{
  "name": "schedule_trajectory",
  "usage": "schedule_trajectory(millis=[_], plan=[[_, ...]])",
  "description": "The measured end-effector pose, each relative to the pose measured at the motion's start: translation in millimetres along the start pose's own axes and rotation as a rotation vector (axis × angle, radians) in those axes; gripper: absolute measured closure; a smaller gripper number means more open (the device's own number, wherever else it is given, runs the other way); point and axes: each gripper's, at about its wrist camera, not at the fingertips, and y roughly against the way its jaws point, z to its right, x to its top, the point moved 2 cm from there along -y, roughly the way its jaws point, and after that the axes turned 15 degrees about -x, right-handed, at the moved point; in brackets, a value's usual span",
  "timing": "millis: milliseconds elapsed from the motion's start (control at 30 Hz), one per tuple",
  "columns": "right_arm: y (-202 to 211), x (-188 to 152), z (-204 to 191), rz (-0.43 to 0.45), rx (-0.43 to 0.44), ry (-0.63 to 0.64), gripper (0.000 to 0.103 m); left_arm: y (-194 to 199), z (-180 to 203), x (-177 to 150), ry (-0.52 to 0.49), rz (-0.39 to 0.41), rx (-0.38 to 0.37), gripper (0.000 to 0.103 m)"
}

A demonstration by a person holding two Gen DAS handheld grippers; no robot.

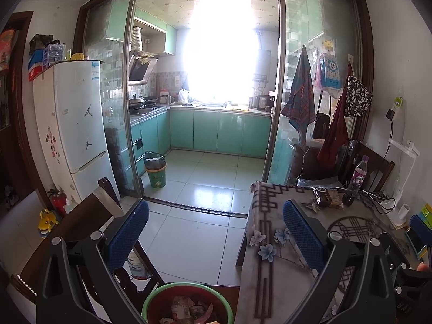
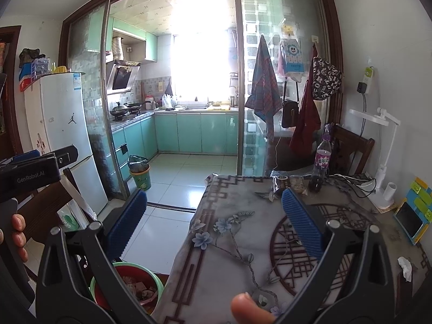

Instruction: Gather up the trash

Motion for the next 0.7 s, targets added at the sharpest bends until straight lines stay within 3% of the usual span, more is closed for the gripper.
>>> schedule_trajectory(millis=[400,600,700], plan=[[-6.2,-6.0,7.0,-0.022,-0.002,-0.002,0.005,-12.6,11.1,-10.3,-0.026,-0.042,0.026,0.008],[-18.2,-17.5,31.7,-0.069,-0.027,-0.014,0.005,-35.0,47.8,-21.3,-0.046,-0.085,-0.055,0.008],[-31.7,-31.0,58.9,-0.119,-0.055,-0.026,0.005,-62.8,73.1,-39.8,-0.028,-0.15,-0.096,0.008]])
